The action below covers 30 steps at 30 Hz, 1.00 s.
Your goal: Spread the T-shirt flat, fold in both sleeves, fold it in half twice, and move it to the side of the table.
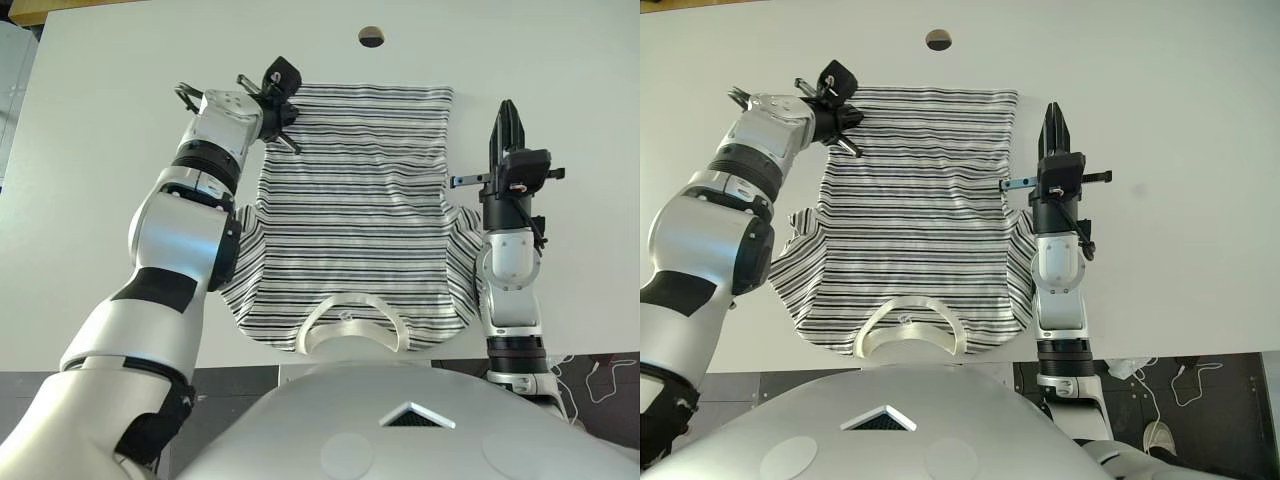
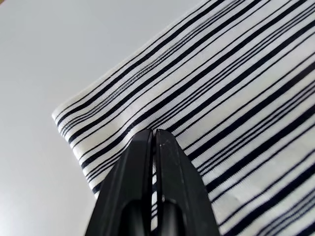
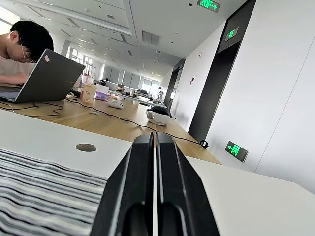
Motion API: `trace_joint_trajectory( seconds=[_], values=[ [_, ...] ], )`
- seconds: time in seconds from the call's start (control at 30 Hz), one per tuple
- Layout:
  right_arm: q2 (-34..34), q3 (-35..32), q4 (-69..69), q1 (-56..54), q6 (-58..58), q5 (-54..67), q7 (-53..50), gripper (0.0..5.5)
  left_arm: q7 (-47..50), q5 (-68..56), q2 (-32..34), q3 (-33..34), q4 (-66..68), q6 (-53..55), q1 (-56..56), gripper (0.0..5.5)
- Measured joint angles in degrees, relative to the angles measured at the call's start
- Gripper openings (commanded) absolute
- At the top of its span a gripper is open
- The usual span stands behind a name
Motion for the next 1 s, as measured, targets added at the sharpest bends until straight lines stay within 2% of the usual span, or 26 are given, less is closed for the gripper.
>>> trace_joint_trajectory(
  seconds=[0.2,0.27,0.37,0.43,0.57,0.6,0.73,0.8,0.87,1.0],
  values=[
    [0.0,0.0,-0.5,0.2,0.0,0.0,0.0,0.10,-0.1,0.8,2.0,3.0,0.8,0.1,0.0,0.14],
    [0.0,0.0,-0.6,0.3,0.0,-0.1,0.0,0.10,-1.9,-0.8,1.9,5.4,0.6,-3.4,0.0,0.14],
    [0.0,0.0,-1.3,0.5,0.0,-0.1,0.0,0.10,-9.6,-2.8,2.1,7.1,-4.0,-10.4,-0.2,0.60],
    [0.1,0.1,-2.2,0.8,0.2,-0.2,0.0,0.10,-18.3,-5.3,3.7,7.9,-12.5,-10.5,1.0,0.89],
    [0.5,0.2,-4.6,2.7,1.1,-1.3,-0.5,0.10,-35.9,-10.9,15.2,8.1,-35.8,2.1,12.0,1.56],
    [0.7,0.2,-5.8,3.2,1.4,-2.0,-0.9,0.10,-41.9,-13.0,21.1,8.2,-43.6,7.2,18.4,1.68],
    [1.4,-0.1,-8.0,4.8,2.8,-3.2,-2.5,0.10,-57.2,-21.0,37.9,11.3,-58.8,20.6,35.5,2.29],
    [1.6,-0.3,-8.4,5.3,3.1,-3.8,-3.0,0.10,-60.7,-24.4,42.8,12.9,-64.2,25.6,42.7,2.58],
    [1.6,-0.8,-8.6,5.8,3.2,-4.1,-3.5,0.10,-62.1,-27.4,45.7,14.2,-68.4,29.6,48.7,2.58],
    [1.9,-1.8,-9.1,7.8,3.2,-4.6,-4.9,0.10,-62.6,-28.2,49.2,12.1,-68.1,36.1,50.2,2.58]
  ],
)
